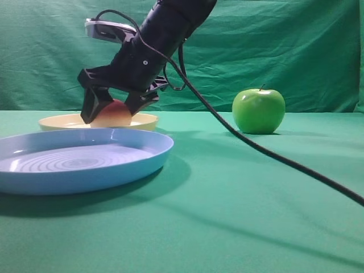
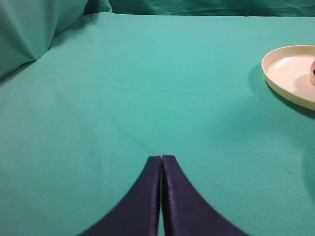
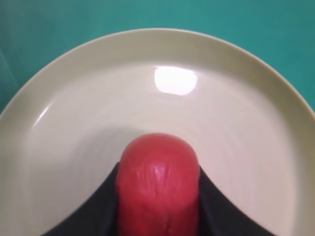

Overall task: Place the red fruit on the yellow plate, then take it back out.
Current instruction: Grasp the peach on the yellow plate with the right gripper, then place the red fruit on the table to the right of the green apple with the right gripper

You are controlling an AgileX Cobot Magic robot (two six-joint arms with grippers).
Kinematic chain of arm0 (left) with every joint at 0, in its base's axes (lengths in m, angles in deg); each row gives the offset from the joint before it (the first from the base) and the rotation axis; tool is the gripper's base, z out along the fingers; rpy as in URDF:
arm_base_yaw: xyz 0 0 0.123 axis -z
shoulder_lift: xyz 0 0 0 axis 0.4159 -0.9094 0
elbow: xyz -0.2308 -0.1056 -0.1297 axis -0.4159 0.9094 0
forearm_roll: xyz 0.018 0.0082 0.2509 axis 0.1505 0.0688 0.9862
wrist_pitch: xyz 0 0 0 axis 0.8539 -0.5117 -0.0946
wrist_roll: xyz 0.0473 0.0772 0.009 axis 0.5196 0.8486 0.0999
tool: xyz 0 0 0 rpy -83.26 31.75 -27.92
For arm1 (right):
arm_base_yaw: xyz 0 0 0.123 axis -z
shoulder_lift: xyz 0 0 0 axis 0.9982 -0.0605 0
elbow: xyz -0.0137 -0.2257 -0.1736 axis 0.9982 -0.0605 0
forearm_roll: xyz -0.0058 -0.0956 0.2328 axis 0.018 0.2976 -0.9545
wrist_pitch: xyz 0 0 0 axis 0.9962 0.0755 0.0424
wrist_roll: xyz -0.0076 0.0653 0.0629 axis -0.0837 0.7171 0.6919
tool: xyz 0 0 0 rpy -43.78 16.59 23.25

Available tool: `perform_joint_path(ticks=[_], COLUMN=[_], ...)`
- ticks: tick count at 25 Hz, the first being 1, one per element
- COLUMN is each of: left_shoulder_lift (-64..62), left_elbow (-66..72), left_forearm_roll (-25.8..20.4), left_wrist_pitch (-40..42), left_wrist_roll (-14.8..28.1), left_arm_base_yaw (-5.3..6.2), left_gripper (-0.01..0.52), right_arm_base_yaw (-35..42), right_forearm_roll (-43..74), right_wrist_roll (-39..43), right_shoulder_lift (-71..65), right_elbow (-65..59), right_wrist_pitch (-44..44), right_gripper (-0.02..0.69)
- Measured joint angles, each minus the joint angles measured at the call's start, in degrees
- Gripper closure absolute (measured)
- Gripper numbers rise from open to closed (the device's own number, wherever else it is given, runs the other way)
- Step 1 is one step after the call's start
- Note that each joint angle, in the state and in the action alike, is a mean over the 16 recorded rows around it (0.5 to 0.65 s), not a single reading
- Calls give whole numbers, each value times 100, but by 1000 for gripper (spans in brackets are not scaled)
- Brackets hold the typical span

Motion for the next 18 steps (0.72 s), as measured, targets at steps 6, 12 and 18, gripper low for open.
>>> perform_joint_path(ticks=[6,12,18], left_shoulder_lift=[0,0,0], left_elbow=[0,0,0], left_forearm_roll=[0,0,0], left_wrist_pitch=[0,0,0], left_wrist_roll=[0,0,0], left_arm_base_yaw=[0,0,0], left_gripper=[514,514,514], right_arm_base_yaw=[53,214,390], right_forearm_roll=[248,712,1494], right_wrist_roll=[216,846,1748], right_shoulder_lift=[461,1264,2225], right_elbow=[171,277,149], right_wrist_pitch=[-677,-1605,-2481], right_gripper=[462,473,473])
